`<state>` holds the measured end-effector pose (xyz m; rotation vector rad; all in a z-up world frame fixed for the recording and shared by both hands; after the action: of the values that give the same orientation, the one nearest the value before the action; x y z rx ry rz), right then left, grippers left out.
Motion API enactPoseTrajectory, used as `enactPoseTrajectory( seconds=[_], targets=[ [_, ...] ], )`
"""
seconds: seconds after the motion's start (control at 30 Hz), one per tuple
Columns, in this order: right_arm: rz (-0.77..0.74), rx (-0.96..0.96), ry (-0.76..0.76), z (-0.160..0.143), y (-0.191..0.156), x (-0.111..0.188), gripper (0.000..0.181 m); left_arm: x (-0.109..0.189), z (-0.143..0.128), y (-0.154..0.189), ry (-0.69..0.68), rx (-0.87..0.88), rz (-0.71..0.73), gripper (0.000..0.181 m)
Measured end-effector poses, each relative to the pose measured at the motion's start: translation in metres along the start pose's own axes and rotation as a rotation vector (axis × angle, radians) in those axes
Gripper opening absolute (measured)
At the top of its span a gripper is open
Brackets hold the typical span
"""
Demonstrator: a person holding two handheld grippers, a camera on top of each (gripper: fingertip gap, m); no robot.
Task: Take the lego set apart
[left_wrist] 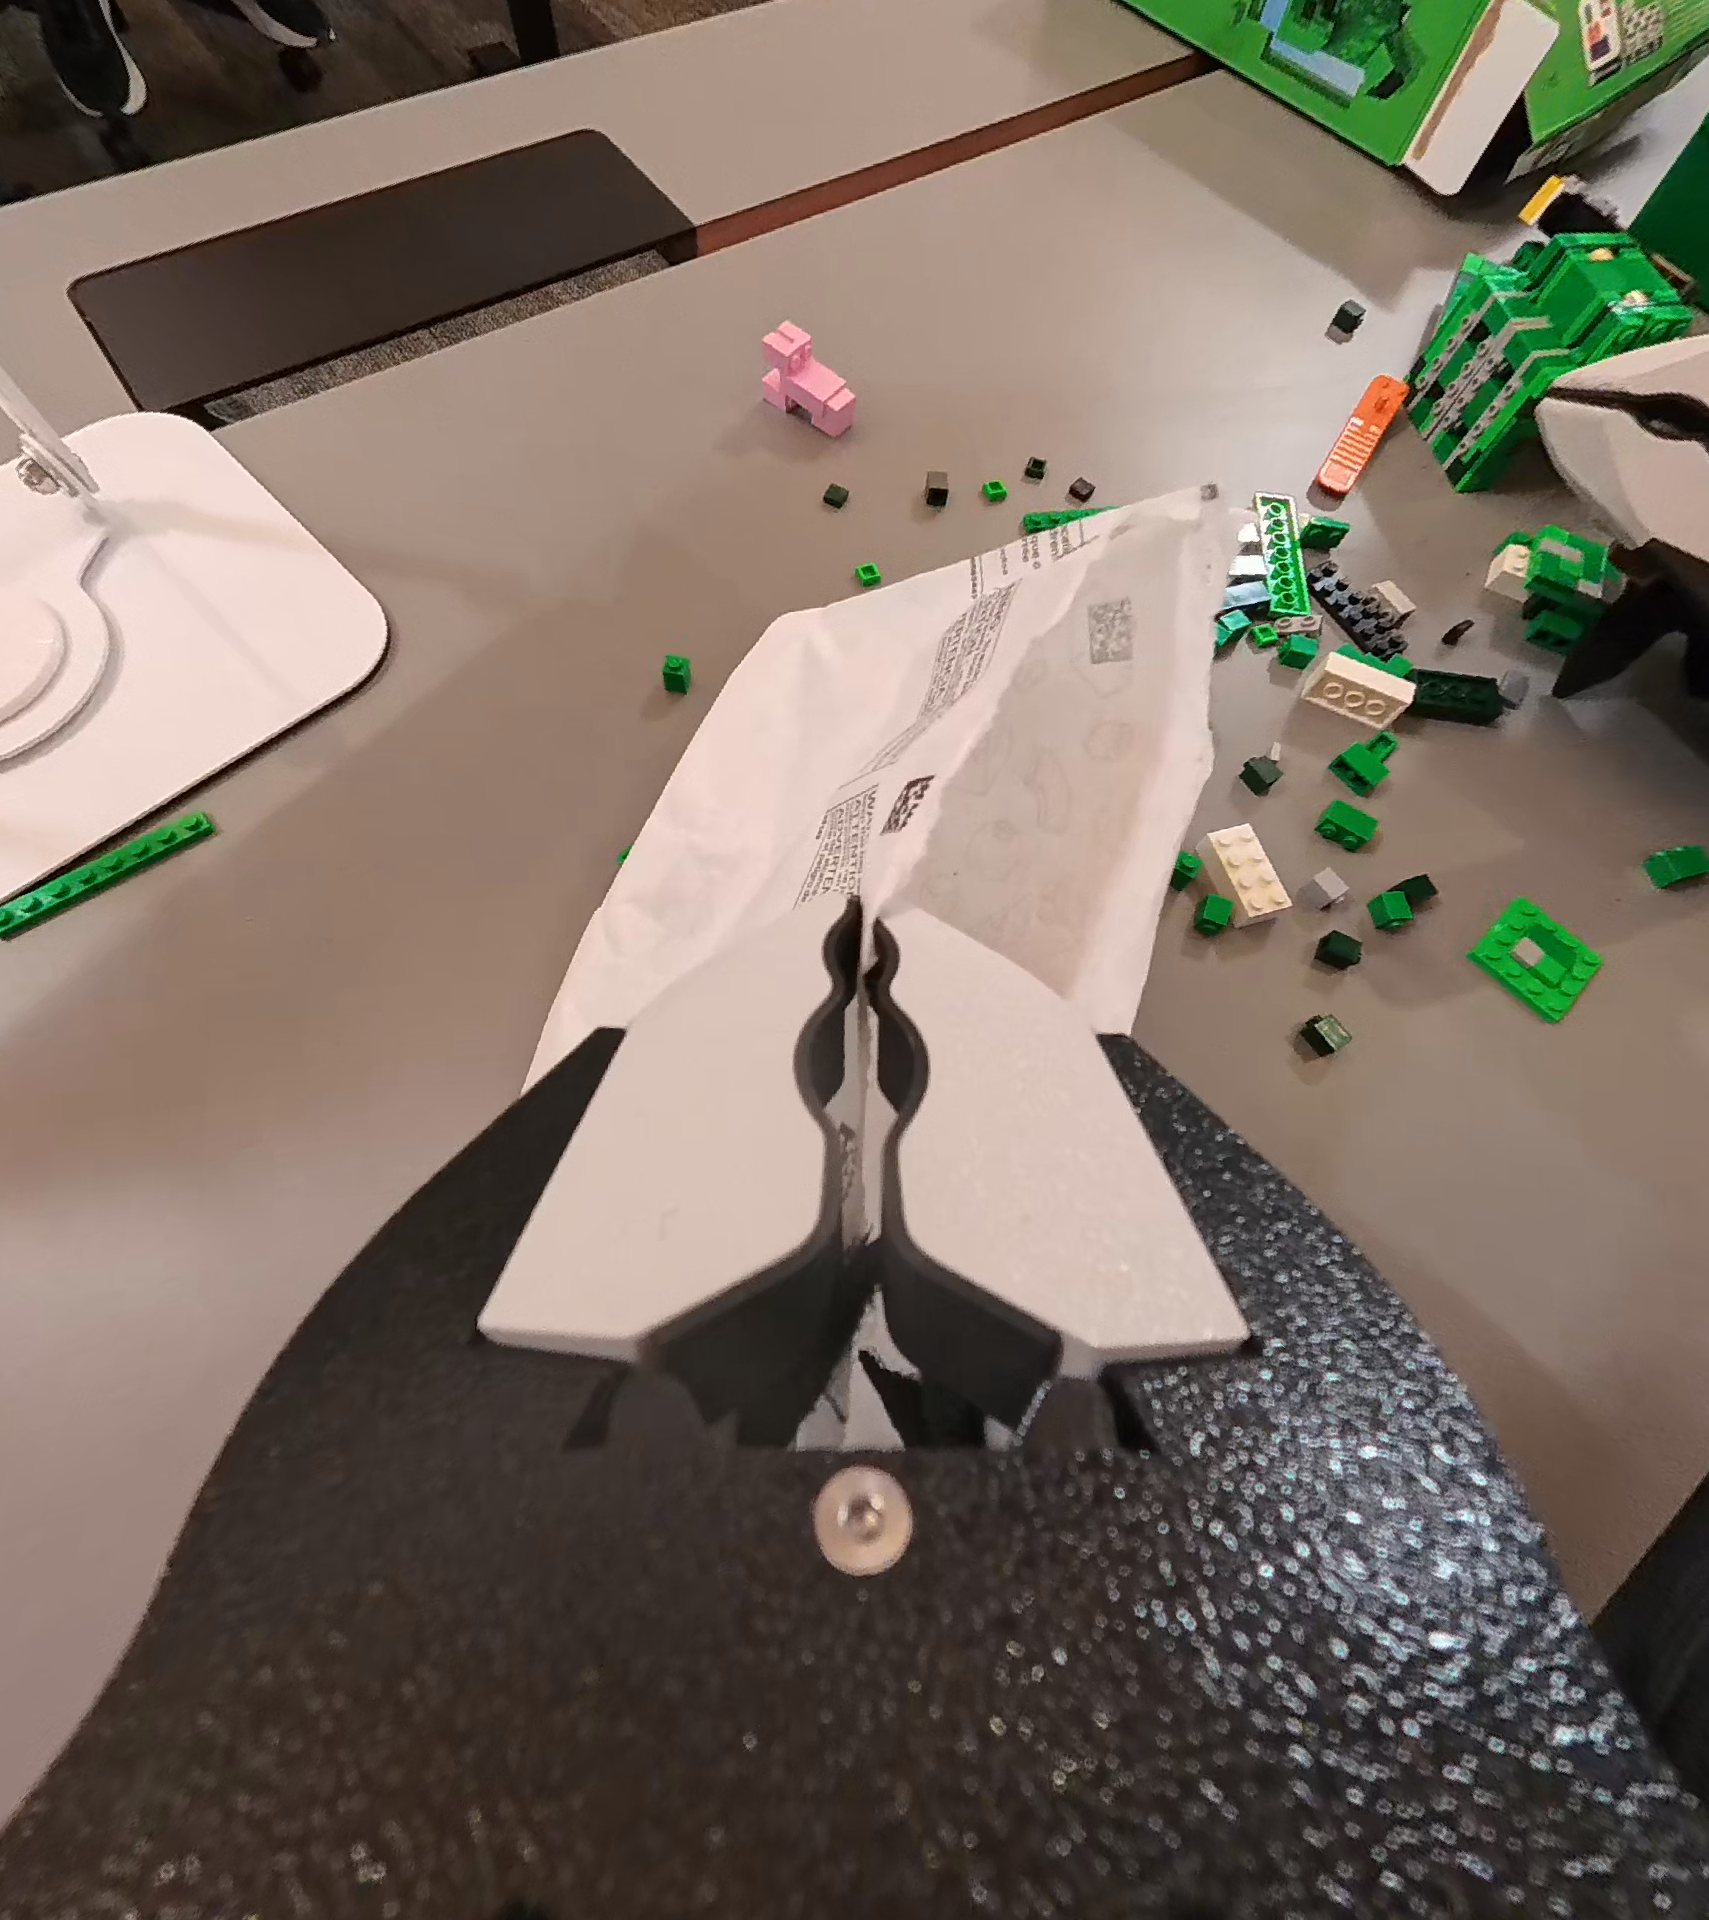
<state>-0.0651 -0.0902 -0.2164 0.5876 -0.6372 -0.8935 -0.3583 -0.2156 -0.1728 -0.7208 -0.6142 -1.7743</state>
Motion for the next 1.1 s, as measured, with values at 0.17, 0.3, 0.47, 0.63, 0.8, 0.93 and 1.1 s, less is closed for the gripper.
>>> enactPoseTrajectory(
  seconds=[0.17,0.3,0.47,0.63,0.8,0.93,1.1],
  targets=[
    [-0.017,0.006,0.028,0.002,-0.001,0.0,0.0,0.0,-0.002,-0.003,-0.001,0.013,0.001,0.0],
    [-0.016,-0.023,0.032,0.0,0.001,0.0,0.0,0.001,-0.006,-0.011,-0.004,0.044,0.013,0.0],
    [-0.026,-0.056,0.048,0.001,0.005,0.002,0.0,0.005,-0.006,-0.015,0.009,0.055,0.025,0.0],
    [-0.029,-0.032,0.048,0.002,0.003,0.002,0.0,0.005,-0.006,-0.015,0.005,0.052,0.027,0.0],
    [-0.014,-0.041,0.08,0.007,0.0,0.003,0.0,0.004,-0.005,-0.013,0.004,0.046,0.026,0.0],
    [-0.019,-0.055,0.085,0.007,0.001,0.004,0.0,0.003,-0.006,-0.011,-0.004,0.044,0.011,0.0],
    [-0.033,-0.078,0.095,0.007,0.006,0.006,0.0,0.002,-0.006,-0.01,-0.008,0.039,0.012,0.0]
  ],
)
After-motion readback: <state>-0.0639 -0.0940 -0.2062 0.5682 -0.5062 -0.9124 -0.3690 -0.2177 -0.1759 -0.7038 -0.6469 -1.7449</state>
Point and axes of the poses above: each gripper's, where its closed fingertips meet, x back along the fingers, z out of its top, y = z × x across the jaws, the point moved 3 cm from there along x, back along the fingers, and after that the axes turned 11 degrees about -y, right-handed, at the moved point
